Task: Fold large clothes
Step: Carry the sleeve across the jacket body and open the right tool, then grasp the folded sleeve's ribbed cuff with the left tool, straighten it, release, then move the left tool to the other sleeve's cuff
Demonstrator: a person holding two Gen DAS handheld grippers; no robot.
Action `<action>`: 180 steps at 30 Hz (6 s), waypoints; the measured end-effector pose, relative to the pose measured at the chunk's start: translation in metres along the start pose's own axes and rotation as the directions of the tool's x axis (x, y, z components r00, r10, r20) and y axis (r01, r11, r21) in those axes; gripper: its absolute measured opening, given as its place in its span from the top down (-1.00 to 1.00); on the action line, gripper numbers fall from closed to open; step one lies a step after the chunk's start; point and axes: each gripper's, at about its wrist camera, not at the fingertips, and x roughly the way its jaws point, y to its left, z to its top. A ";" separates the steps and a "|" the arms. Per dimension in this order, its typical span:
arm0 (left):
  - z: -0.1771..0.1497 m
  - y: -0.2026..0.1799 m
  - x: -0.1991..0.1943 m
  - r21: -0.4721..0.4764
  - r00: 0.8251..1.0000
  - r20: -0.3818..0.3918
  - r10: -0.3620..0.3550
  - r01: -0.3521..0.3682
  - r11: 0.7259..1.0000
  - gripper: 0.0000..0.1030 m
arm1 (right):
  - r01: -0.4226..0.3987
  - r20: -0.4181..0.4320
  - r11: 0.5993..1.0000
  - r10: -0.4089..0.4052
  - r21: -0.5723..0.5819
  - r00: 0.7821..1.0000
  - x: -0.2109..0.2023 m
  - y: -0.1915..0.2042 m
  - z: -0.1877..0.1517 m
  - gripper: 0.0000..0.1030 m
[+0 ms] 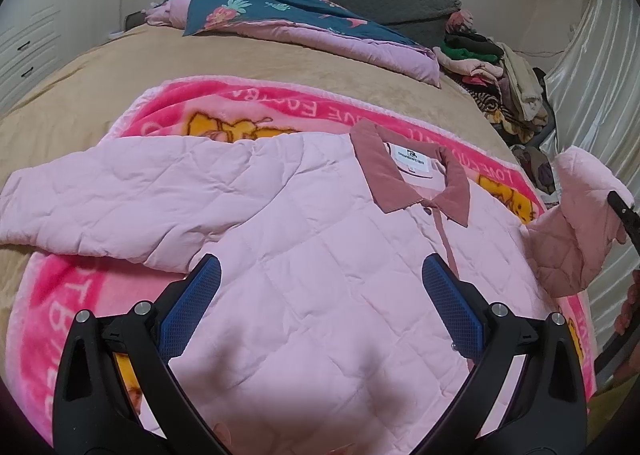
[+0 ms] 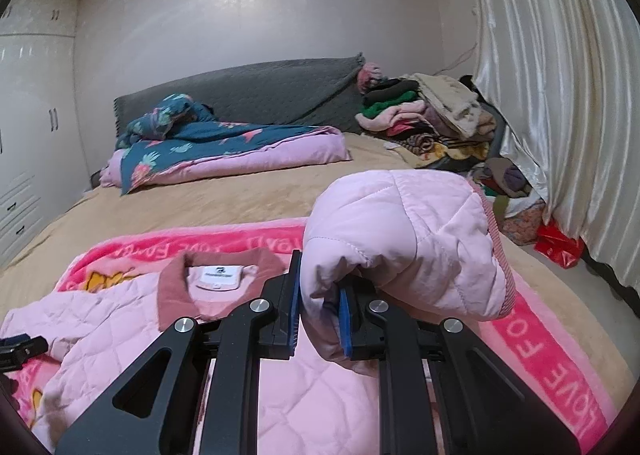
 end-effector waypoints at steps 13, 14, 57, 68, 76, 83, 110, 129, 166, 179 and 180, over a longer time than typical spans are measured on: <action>0.003 0.017 0.004 -0.043 1.000 -0.003 0.000 0.000 0.999 -0.83 | -0.105 -0.050 0.988 0.100 -0.117 0.994 0.026 0.073 -0.024 0.71; 0.003 0.019 0.005 -0.049 1.000 -0.005 0.000 -0.001 0.999 -0.83 | -0.118 -0.064 0.984 0.110 -0.131 0.992 0.029 0.080 -0.028 0.71; -0.031 0.029 0.086 -0.347 0.876 -0.142 -0.461 0.392 0.852 -0.82 | -0.323 -0.322 0.888 0.216 -0.328 0.922 0.033 0.146 -0.127 -0.27; -0.038 -0.009 0.102 -0.182 0.920 -0.140 -0.366 0.340 0.923 0.48 | -0.076 -0.311 0.980 0.015 -0.186 0.950 0.041 0.017 -0.120 -0.38; -0.013 -0.004 0.069 -0.080 0.961 0.009 -0.276 0.275 0.958 0.74 | 0.072 -0.332 0.997 -0.077 -0.029 0.940 0.047 -0.047 -0.122 -0.38; -0.010 0.018 0.080 -0.080 0.976 -0.015 -0.215 0.213 0.974 0.74 | 0.072 -0.334 0.997 -0.079 -0.033 0.939 0.052 -0.050 -0.123 -0.38; -0.022 0.013 0.100 -0.011 0.989 -0.104 -0.108 0.108 0.994 0.43 | 0.079 -0.484 0.996 -0.047 0.046 0.874 0.115 -0.039 -0.136 -0.66; -0.012 0.001 0.070 0.045 0.994 -0.077 -0.081 0.085 0.995 -0.52 | -0.009 -0.343 0.983 0.072 0.182 0.936 0.036 -0.034 -0.119 -0.83; -0.005 0.072 -0.021 -0.065 0.996 0.090 0.021 -0.015 0.998 -0.82 | -0.172 -0.175 0.985 0.173 0.021 0.969 -0.031 0.104 -0.069 -0.84; 0.005 0.131 -0.039 -0.184 0.988 0.133 0.079 -0.054 0.981 -0.82 | -0.229 -0.190 0.972 0.217 -0.045 0.958 -0.022 0.165 -0.066 -0.84; 0.005 0.136 -0.040 -0.192 0.987 0.133 0.086 -0.059 0.979 -0.82 | -0.233 -0.192 0.971 0.220 -0.049 0.956 -0.020 0.169 -0.067 -0.84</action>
